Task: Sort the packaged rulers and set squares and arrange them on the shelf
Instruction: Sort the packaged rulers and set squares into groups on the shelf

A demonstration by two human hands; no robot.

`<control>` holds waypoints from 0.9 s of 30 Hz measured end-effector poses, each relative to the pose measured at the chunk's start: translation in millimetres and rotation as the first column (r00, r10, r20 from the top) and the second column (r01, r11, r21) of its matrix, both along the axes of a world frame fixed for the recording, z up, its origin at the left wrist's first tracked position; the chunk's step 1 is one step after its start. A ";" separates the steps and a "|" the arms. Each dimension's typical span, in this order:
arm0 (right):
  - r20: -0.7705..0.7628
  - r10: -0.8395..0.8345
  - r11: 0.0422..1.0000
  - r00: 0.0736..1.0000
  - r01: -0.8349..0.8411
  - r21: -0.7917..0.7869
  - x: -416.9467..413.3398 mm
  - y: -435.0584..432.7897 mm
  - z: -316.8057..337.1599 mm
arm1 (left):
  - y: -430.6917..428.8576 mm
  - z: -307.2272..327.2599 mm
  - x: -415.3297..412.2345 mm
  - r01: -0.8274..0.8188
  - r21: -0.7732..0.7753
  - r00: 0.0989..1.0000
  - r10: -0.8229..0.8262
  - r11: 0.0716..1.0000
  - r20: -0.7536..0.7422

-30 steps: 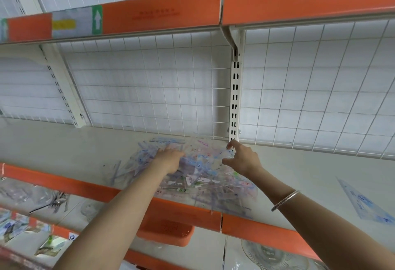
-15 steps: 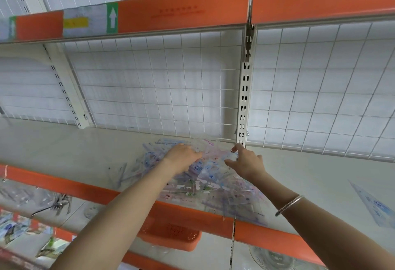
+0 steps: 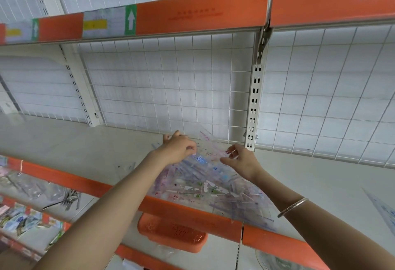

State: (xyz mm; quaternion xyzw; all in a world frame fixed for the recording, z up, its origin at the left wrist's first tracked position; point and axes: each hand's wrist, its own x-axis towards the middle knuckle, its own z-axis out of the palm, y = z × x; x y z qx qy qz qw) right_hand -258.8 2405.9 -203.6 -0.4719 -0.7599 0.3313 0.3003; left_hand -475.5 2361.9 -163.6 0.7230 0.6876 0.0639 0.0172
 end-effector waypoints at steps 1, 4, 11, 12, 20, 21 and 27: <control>-0.036 0.012 1.000 0.999 -0.012 -0.004 -2.0 -1.1 0.6 | -0.5 2.5 1.1 -0.013 -0.026 1.000 0.014 1.000 0.014; -0.073 0.060 0.998 0.996 -0.061 -0.007 -8.1 -4.5 2.4 | -1.1 4.8 1.6 -0.041 -0.075 0.998 0.045 0.996 0.047; -0.177 0.091 0.993 0.980 -0.103 -0.063 -21.6 -9.1 4.0 | -10.5 7.0 1.4 -0.024 0.091 0.993 0.035 0.996 -0.117; -0.202 0.094 0.989 0.975 -0.114 -0.091 -23.3 -10.1 3.9 | -11.3 7.5 0.2 -0.026 0.123 0.993 0.041 0.992 -0.115; -0.348 0.105 0.941 0.932 -0.206 -0.268 -37.5 -19.4 9.8 | -12.8 2.4 -5.8 -0.039 0.236 0.998 0.051 0.971 -0.044; -0.339 0.107 0.933 0.935 -0.212 -0.290 -39.4 -19.5 10.1 | -13.4 0.7 -5.6 -0.048 0.239 0.998 0.053 0.970 -0.017; -0.293 0.091 0.923 0.952 -0.191 -0.335 -46.0 -22.0 8.1 | -10.8 -9.1 -0.2 -0.201 0.189 0.934 0.131 0.961 0.333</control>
